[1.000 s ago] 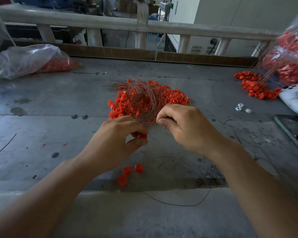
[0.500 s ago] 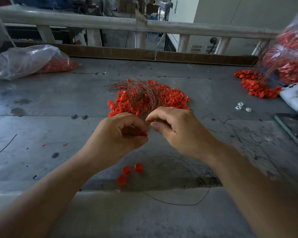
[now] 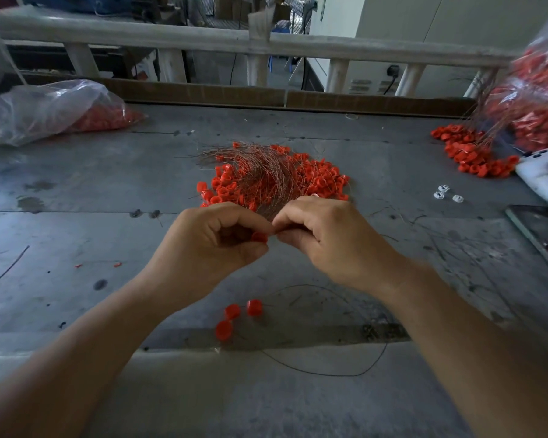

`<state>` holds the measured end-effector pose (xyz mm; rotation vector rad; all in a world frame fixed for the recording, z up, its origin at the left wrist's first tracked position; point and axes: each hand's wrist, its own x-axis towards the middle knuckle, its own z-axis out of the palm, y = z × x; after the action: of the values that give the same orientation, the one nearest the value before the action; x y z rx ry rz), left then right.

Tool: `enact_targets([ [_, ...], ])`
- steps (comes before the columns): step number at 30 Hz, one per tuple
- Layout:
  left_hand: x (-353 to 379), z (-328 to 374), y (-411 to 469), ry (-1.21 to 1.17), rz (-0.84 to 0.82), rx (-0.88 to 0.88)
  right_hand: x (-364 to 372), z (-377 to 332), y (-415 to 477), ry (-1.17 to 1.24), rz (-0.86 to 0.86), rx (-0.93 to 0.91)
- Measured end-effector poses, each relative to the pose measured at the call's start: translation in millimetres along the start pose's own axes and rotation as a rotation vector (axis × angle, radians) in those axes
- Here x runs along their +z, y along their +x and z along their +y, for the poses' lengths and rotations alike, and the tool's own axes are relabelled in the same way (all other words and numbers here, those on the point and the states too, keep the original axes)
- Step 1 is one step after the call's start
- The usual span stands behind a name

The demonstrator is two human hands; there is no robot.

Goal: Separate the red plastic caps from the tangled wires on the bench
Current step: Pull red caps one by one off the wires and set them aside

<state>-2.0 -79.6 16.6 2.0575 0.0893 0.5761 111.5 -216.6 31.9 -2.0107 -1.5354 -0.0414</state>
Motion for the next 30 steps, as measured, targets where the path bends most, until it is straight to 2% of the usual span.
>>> enact_targets([
  [7,0,1,1,-0.030,0.033,-0.018,-6,-1,-1,0.061,-0.046,-0.006],
  [11,-1,2,0,-0.095,0.039,-0.031,-6,-3,0,0.079,-0.015,0.024],
  [18,2,3,-1,-0.118,0.002,-0.050,0,-7,0,0.143,-0.043,0.042],
  [22,1,2,2,-0.205,0.100,-0.058,-6,-3,0,0.090,0.041,0.033],
  [25,-4,-1,4,-0.290,0.183,-0.081,-17,2,0,0.127,0.172,0.050],
  [27,-3,-1,3,-0.311,0.158,-0.087,-21,2,0,0.204,0.249,0.043],
  [30,0,0,0,-0.299,0.104,-0.061,-18,-4,-1,0.281,0.241,-0.007],
])
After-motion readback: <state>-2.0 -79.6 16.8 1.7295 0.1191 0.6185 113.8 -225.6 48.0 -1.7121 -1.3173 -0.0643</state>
